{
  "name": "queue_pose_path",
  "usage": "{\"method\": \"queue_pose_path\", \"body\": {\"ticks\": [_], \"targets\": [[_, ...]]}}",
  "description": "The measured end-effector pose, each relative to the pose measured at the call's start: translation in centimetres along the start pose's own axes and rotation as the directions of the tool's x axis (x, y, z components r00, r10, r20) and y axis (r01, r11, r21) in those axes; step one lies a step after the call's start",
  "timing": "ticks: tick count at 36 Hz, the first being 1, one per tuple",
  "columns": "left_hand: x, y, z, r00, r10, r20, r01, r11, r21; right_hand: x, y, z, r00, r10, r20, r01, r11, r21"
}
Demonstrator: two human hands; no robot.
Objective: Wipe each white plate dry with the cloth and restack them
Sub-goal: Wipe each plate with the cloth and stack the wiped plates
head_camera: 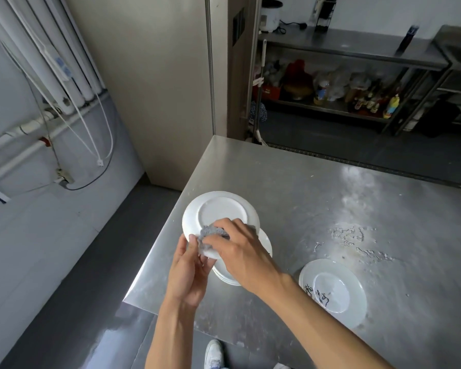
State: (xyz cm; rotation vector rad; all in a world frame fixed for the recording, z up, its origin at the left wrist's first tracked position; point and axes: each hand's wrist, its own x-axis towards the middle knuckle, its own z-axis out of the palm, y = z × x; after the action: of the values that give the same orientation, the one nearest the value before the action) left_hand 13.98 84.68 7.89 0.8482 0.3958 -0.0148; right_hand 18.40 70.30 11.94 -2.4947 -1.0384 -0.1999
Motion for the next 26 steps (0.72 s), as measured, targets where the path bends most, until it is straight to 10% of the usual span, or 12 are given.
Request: {"method": "queue_pose_path", "body": {"ticks": [8, 17, 26], "targets": [[0.6, 0.5, -0.6, 0.997, -0.026, -0.078, 0.014, 0.988, -0.153, -2.3, 2.2, -0.4, 0.988, -0.152, -0.027, 0.150, 0.987, -0.058], [0.4, 1.2, -0.5, 0.997, -0.074, 0.011, 0.073, 0.995, 0.062, -2.2, 5.1, -1.1, 0.908, 0.388, -0.154, -0.329, 0.893, 0.308], [-0.3, 1.3, 1.2, 0.970, -0.137, 0.203, 0.054, 0.927, 0.370, 0.9, 6.0, -2.9, 0.922, 0.318, -0.220, -0.272, 0.938, 0.216]]}}
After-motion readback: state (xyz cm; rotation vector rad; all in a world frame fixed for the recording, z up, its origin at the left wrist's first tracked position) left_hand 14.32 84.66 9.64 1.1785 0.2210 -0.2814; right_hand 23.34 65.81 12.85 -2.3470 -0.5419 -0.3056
